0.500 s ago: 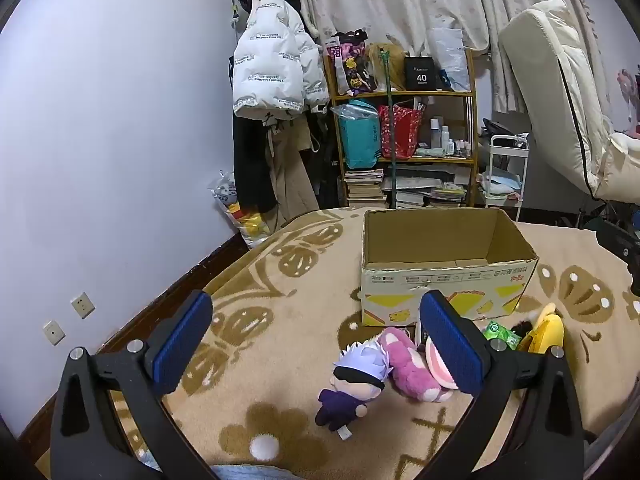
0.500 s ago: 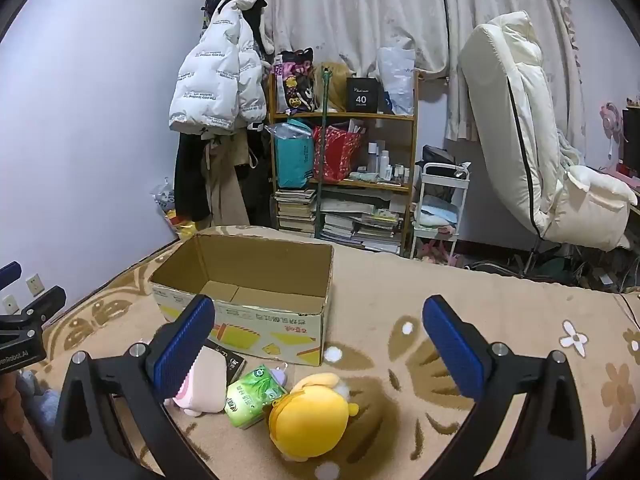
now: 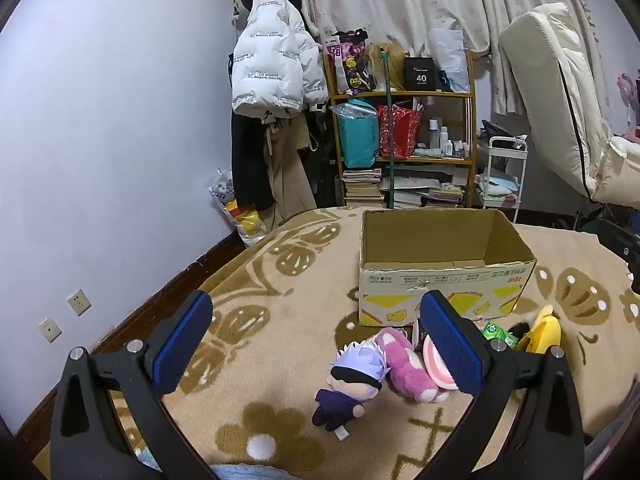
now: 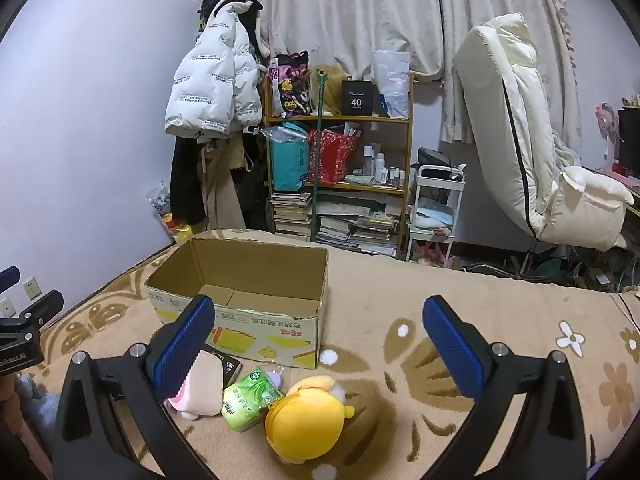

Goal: Organize soft objects

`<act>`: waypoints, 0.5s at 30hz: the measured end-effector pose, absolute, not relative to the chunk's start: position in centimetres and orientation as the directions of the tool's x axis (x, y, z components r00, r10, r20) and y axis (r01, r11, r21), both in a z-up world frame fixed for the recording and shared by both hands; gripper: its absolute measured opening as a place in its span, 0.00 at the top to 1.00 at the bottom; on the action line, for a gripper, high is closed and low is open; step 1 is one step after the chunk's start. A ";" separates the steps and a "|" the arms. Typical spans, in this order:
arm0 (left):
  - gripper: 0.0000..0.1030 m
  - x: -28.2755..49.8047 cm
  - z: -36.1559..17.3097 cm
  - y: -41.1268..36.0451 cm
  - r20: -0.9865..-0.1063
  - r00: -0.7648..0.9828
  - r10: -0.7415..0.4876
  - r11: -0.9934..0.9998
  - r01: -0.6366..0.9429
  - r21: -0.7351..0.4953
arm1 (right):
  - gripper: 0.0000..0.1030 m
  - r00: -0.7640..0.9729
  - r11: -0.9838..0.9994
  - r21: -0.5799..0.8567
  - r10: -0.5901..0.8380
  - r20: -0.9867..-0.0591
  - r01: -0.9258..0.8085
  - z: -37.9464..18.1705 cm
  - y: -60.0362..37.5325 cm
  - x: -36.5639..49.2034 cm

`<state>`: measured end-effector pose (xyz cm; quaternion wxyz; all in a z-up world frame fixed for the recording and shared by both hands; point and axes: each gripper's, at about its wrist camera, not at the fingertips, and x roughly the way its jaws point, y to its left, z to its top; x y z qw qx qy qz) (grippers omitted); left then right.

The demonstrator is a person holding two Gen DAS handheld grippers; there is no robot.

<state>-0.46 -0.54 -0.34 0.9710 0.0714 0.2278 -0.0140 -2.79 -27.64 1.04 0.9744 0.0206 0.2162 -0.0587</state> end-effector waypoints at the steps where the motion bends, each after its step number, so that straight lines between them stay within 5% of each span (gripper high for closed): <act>1: 0.01 -0.6 -0.3 -0.6 -0.444 0.896 0.006 0.990 0.059 0.131 | 0.00 0.900 0.992 0.015 -0.105 -0.424 0.123 1.1 -27.7 -2.8; 15: 0.01 0.0 -0.1 -0.1 -0.447 0.894 -0.005 0.989 0.070 0.130 | 0.00 0.898 0.991 0.024 -0.107 -0.426 0.130 1.0 -27.7 -2.7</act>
